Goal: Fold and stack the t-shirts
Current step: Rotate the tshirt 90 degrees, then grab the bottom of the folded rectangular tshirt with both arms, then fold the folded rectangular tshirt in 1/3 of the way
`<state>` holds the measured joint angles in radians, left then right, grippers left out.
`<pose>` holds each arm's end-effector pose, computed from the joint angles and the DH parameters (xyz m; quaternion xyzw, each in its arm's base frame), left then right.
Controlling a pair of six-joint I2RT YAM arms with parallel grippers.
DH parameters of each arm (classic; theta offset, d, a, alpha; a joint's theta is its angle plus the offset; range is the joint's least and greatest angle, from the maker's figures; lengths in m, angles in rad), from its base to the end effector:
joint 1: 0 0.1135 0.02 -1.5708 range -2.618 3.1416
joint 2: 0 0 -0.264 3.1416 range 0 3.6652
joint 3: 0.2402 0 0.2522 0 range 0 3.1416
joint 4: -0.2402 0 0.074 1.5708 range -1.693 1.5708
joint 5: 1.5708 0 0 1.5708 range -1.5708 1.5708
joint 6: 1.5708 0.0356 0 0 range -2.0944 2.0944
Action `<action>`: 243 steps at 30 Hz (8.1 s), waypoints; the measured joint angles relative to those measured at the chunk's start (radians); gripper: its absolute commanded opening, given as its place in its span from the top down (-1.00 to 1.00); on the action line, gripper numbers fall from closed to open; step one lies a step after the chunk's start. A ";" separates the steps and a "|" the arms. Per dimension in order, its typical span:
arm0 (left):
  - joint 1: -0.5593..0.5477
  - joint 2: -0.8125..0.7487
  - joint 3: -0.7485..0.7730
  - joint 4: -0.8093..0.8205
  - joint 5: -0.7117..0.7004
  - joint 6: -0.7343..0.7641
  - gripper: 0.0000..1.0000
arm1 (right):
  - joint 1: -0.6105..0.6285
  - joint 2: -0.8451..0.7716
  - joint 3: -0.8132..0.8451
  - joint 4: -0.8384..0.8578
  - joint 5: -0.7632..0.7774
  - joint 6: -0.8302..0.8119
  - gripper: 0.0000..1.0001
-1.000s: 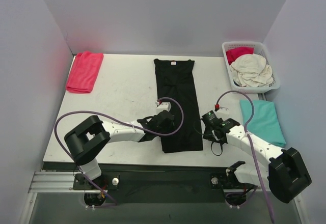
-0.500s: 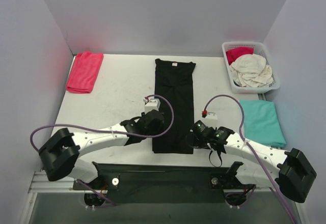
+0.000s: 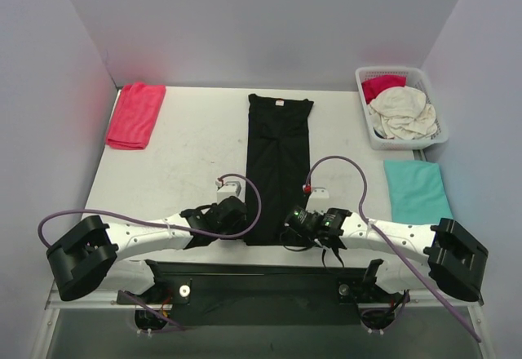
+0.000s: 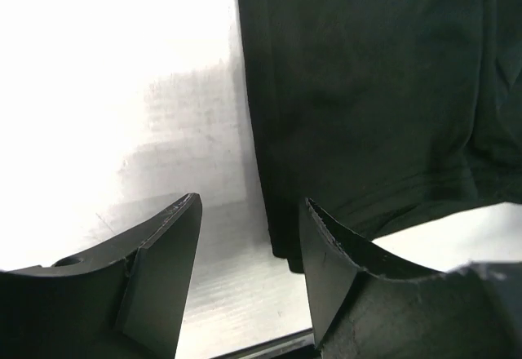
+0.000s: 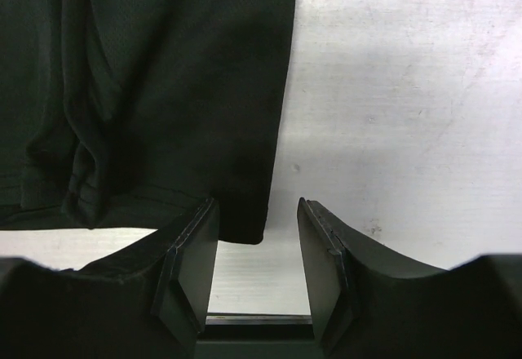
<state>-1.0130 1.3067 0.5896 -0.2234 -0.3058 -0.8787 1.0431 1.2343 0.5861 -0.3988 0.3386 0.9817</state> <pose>0.1355 -0.1969 0.1654 0.0160 0.9407 -0.1637 0.2967 0.1201 0.1825 0.1695 0.0144 0.9530 0.1302 0.2732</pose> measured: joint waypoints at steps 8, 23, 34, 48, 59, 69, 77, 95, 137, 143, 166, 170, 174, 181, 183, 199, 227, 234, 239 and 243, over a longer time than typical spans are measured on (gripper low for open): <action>0.000 -0.015 -0.025 0.049 0.057 -0.033 -0.23 | 0.006 0.058 0.007 0.007 0.016 0.026 0.12; 0.000 -0.003 -0.039 0.066 0.106 -0.079 0.20 | 0.006 0.064 -0.014 0.052 0.020 0.065 0.20; 0.000 0.029 -0.064 0.119 0.130 -0.107 1.00 | 0.006 0.056 -0.036 0.109 0.021 0.083 1.00; 0.000 -0.084 -0.141 0.089 0.126 -0.114 1.00 | 0.041 -0.058 -0.127 0.148 0.021 0.125 1.00; -0.001 -0.114 -0.161 0.087 0.127 -0.130 1.00 | 0.113 -0.072 -0.135 0.131 0.045 0.148 1.00; -0.010 -0.271 -0.165 0.050 0.104 -0.116 1.00 | 0.137 -0.087 -0.122 0.067 0.047 0.149 1.00; -0.039 -0.294 -0.182 0.047 0.093 -0.127 1.00 | 0.161 -0.097 -0.116 0.032 0.055 0.161 1.00; -0.053 -0.284 -0.110 0.003 0.006 -0.096 1.00 | 0.176 -0.144 0.022 -0.065 0.180 0.100 1.00; 0.310 0.600 0.752 0.214 -0.093 0.333 1.00 | -0.498 0.477 0.601 0.291 0.089 -0.568 1.00; 0.344 0.659 0.788 0.212 -0.078 0.333 1.00 | -0.548 0.570 0.662 0.304 0.022 -0.585 1.00; 0.416 0.650 0.755 0.351 -0.092 0.381 -0.22 | -0.682 0.655 0.851 0.290 -0.063 -0.606 -0.02; 0.410 0.568 0.719 0.370 -0.050 0.388 -0.21 | -0.662 0.593 0.769 0.288 -0.072 -0.599 0.04; 0.399 0.533 0.687 0.381 0.021 0.381 -0.10 | -0.612 0.560 0.688 0.280 -0.078 -0.589 0.10; 0.385 0.554 0.645 0.361 0.160 0.326 0.38 | -0.557 0.559 0.619 0.275 -0.092 -0.569 0.55; 0.383 0.572 0.645 0.358 0.193 0.307 0.47 | -0.557 0.559 0.617 0.275 -0.093 -0.562 0.64; 0.379 0.731 0.707 0.232 0.288 0.227 0.52 | -0.557 0.627 0.616 0.283 -0.098 -0.533 0.71; 0.420 0.899 0.995 0.130 0.190 0.260 0.49 | -0.620 0.837 0.856 0.281 -0.111 -0.531 0.74; 0.440 0.943 1.113 0.136 0.157 0.285 0.49 | -0.645 0.898 0.993 0.275 -0.108 -0.540 0.78; 0.452 1.011 1.198 0.167 0.150 0.298 0.48 | -0.674 0.977 1.130 0.275 -0.116 -0.541 0.78; 0.464 1.053 1.227 0.214 0.143 0.313 0.49 | -0.705 1.041 1.229 0.275 -0.150 -0.539 0.78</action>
<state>-0.5491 2.3596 1.8168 -0.0093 -0.1631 -0.5659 0.3382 2.2757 1.8153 -0.1234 0.1890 0.4427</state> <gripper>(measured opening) 0.258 0.111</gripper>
